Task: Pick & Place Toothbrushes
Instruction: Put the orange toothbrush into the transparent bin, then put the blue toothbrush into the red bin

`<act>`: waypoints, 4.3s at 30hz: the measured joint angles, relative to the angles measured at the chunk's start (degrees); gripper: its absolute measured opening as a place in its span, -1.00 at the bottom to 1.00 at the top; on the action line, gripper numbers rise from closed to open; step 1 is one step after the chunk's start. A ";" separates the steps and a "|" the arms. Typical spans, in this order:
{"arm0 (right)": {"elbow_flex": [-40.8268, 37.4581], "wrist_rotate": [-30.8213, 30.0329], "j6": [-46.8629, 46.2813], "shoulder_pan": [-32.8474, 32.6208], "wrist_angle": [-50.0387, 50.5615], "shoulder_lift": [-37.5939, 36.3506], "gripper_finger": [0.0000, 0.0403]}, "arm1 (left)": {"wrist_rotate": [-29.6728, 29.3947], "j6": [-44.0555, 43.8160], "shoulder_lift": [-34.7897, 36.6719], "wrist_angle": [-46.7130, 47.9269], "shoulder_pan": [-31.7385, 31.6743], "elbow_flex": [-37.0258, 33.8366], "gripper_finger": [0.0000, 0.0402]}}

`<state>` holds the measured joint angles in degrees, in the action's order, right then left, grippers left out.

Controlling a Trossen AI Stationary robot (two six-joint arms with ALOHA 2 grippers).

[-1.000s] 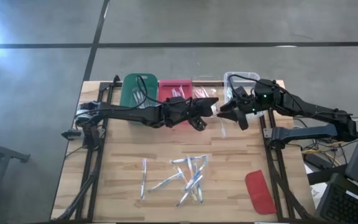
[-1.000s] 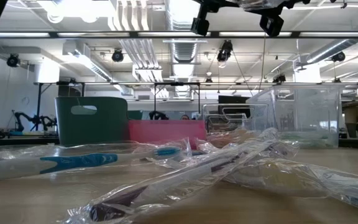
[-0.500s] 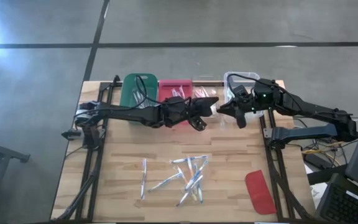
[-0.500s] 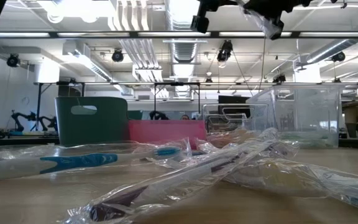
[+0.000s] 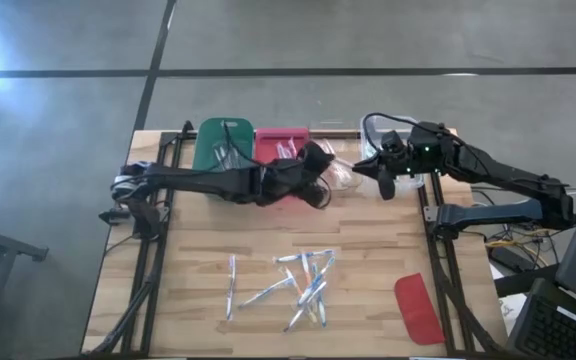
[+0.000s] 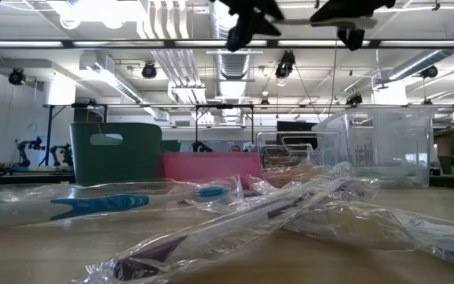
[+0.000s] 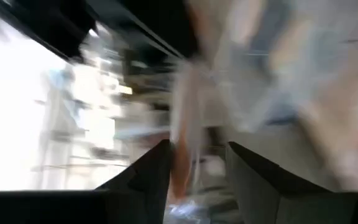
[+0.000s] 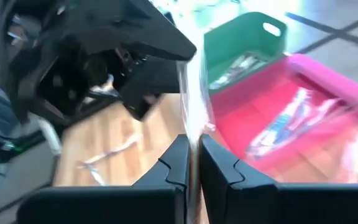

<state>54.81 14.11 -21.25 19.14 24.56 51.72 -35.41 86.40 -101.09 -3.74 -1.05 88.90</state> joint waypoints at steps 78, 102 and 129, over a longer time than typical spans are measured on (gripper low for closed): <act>-6.50 -50.34 4.93 1.50 -34.00 39.87 -0.94 | 20.34 -80.75 35.34 -30.30 -9.36 -53.59 -0.20; -6.37 -47.89 4.91 1.27 -29.61 39.46 -0.59 | 20.34 -80.80 35.34 -30.30 -9.36 -53.59 -0.20; 23.14 -25.69 15.27 4.99 5.45 43.38 -0.72 | 20.32 -80.82 35.32 -30.11 -9.36 -53.59 -0.20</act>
<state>77.95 -11.58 -5.98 24.13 30.01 95.09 -15.09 5.58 -65.78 -33.85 -10.41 35.31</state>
